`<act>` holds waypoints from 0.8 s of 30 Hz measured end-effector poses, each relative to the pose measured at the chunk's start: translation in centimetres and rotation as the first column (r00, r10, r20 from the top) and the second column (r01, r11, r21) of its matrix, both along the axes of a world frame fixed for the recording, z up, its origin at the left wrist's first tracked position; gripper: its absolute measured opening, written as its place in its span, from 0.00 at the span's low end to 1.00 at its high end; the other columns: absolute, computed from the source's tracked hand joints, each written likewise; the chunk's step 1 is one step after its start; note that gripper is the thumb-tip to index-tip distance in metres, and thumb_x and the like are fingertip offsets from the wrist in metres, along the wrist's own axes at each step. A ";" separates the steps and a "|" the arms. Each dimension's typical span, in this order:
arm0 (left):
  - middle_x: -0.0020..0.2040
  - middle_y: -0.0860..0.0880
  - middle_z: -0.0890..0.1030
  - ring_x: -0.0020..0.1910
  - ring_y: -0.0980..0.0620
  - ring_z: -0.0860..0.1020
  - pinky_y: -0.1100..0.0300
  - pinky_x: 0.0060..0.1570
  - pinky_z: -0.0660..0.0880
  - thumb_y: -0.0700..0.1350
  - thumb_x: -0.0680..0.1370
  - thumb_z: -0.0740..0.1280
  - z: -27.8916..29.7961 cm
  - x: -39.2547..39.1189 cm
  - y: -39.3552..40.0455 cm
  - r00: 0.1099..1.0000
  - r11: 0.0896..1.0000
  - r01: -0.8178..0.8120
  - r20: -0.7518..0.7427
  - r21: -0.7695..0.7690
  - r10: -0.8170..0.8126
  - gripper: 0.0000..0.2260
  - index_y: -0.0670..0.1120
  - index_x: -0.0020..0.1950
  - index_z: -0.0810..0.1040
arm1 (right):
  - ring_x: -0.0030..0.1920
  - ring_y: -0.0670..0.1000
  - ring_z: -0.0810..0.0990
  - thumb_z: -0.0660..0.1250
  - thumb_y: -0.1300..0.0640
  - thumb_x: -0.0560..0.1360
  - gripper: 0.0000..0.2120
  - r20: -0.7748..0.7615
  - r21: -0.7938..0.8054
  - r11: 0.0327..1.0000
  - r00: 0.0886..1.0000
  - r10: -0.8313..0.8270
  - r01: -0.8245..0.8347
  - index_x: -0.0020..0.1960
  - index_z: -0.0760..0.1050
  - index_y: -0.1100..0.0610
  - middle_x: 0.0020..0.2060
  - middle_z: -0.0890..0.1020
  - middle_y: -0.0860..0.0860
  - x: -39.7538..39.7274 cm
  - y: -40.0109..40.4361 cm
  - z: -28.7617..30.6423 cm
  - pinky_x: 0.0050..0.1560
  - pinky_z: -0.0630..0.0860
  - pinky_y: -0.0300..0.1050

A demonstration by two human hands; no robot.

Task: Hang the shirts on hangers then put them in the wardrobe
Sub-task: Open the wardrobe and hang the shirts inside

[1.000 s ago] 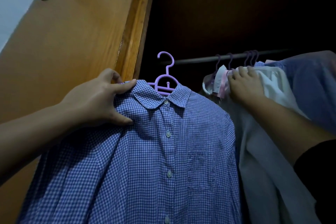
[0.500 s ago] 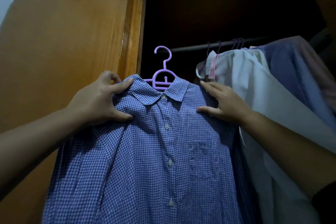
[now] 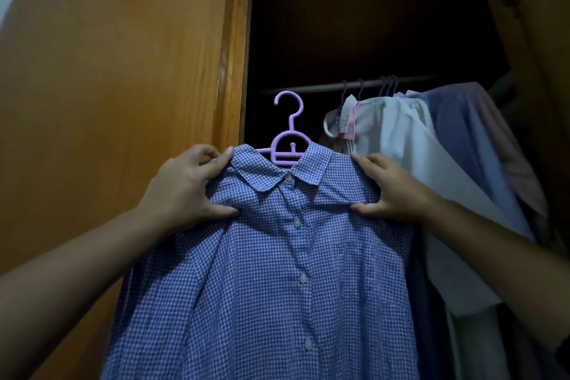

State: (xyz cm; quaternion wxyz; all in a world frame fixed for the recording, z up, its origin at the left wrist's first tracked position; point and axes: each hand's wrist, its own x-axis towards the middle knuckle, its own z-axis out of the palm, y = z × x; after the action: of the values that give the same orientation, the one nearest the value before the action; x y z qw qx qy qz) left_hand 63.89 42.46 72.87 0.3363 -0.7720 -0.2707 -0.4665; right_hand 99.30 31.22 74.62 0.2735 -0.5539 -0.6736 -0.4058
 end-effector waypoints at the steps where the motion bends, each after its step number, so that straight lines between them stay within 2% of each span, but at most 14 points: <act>1: 0.64 0.48 0.72 0.61 0.46 0.70 0.49 0.56 0.69 0.75 0.63 0.59 -0.1 0.3 0.1 1.000 0.999 -0.023 0.002 0.047 0.023 0.47 0.50 0.75 0.64 | 0.69 0.50 0.61 0.72 0.41 0.68 0.48 -0.001 0.011 1.000 1.000 -0.020 0.020 0.77 0.47 0.51 0.70 0.62 0.52 0.2 -0.5 0.2 0.68 0.60 0.40; 4: 0.73 0.53 0.64 0.68 0.50 0.58 0.49 0.63 0.57 0.77 0.61 0.48 -0.2 1.0 -0.4 0.994 0.992 -0.111 0.012 -0.056 0.112 0.50 0.52 0.78 0.56 | 0.67 0.52 0.64 0.74 0.44 0.68 0.47 -0.005 0.060 0.996 0.997 -0.071 0.071 0.77 0.50 0.52 0.69 0.64 0.53 1.1 -2.2 0.7 0.62 0.61 0.37; 6: 0.77 0.54 0.57 0.72 0.51 0.54 0.50 0.67 0.55 0.79 0.60 0.43 -0.4 1.1 -0.4 0.993 0.989 -0.114 0.014 -0.094 0.115 0.53 0.51 0.79 0.51 | 0.67 0.55 0.66 0.75 0.47 0.67 0.47 -0.002 0.098 0.990 0.995 -0.097 0.097 0.77 0.53 0.55 0.68 0.66 0.56 1.9 -3.4 1.1 0.60 0.62 0.39; 9: 0.79 0.54 0.47 0.75 0.51 0.51 0.52 0.69 0.54 0.80 0.60 0.30 -0.6 0.9 -0.4 0.991 0.987 -0.134 -0.003 -0.092 0.134 0.56 0.49 0.79 0.50 | 0.66 0.61 0.67 0.78 0.50 0.65 0.48 0.005 0.116 0.981 0.988 -0.157 0.156 0.76 0.55 0.60 0.67 0.68 0.61 3.6 -5.0 2.2 0.64 0.65 0.48; 11: 0.80 0.52 0.45 0.76 0.52 0.50 0.52 0.69 0.54 0.78 0.61 0.26 -0.9 0.7 -0.2 0.987 0.983 -0.158 -0.019 -0.093 0.157 0.55 0.48 0.79 0.49 | 0.68 0.60 0.65 0.77 0.50 0.66 0.48 -0.020 0.098 0.973 0.978 -0.206 0.207 0.76 0.53 0.59 0.69 0.65 0.59 4.3 -6.3 2.8 0.65 0.65 0.50; 13: 0.80 0.50 0.43 0.77 0.51 0.48 0.52 0.72 0.53 0.76 0.66 0.30 -1.0 0.6 0.0 0.984 0.979 -0.180 -0.020 -0.092 0.179 0.50 0.46 0.79 0.46 | 0.70 0.57 0.63 0.75 0.47 0.67 0.48 -0.035 0.090 0.951 0.955 -0.294 0.296 0.77 0.51 0.55 0.72 0.62 0.56 5.0 -7.4 3.4 0.65 0.65 0.48; 16: 0.79 0.48 0.39 0.78 0.49 0.44 0.52 0.74 0.49 0.71 0.75 0.47 -0.9 0.3 0.2 0.980 0.971 -0.199 -0.005 -0.134 0.200 0.42 0.45 0.79 0.40 | 0.68 0.56 0.65 0.74 0.42 0.66 0.49 -0.007 0.136 0.907 0.916 -0.400 0.398 0.77 0.51 0.53 0.71 0.65 0.55 5.2 -8.3 4.5 0.62 0.67 0.49; 18: 0.79 0.47 0.37 0.78 0.49 0.42 0.53 0.75 0.47 0.68 0.76 0.54 -0.8 0.1 0.1 0.982 0.970 -0.187 -0.011 -0.153 0.187 0.42 0.45 0.78 0.38 | 0.67 0.57 0.66 0.73 0.39 0.65 0.49 0.010 0.156 0.869 0.879 -0.477 0.470 0.77 0.53 0.54 0.69 0.67 0.56 4.8 -8.8 5.3 0.62 0.67 0.50; 20: 0.78 0.47 0.37 0.78 0.49 0.40 0.54 0.75 0.45 0.67 0.76 0.56 -0.9 0.0 0.2 0.985 0.975 -0.172 -0.017 -0.143 0.171 0.43 0.45 0.78 0.37 | 0.66 0.58 0.67 0.73 0.38 0.65 0.48 0.024 0.188 0.827 0.839 -0.543 0.530 0.76 0.56 0.55 0.67 0.69 0.58 4.1 -9.0 6.0 0.62 0.66 0.50; 24: 0.78 0.47 0.35 0.77 0.50 0.37 0.55 0.74 0.40 0.65 0.78 0.57 -1.2 0.5 0.5 0.991 0.982 -0.124 0.030 -0.141 0.130 0.42 0.45 0.77 0.35 | 0.60 0.58 0.72 0.71 0.35 0.63 0.47 0.042 0.266 0.758 0.779 -0.626 0.595 0.74 0.61 0.57 0.62 0.74 0.57 2.1 -7.9 6.5 0.55 0.73 0.50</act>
State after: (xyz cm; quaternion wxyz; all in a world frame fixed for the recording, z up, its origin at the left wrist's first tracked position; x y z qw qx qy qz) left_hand 64.36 42.94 71.63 0.3056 -0.7653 -0.3577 -0.4392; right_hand 101.39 23.28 81.14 0.1464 -0.6791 -0.4183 -0.5852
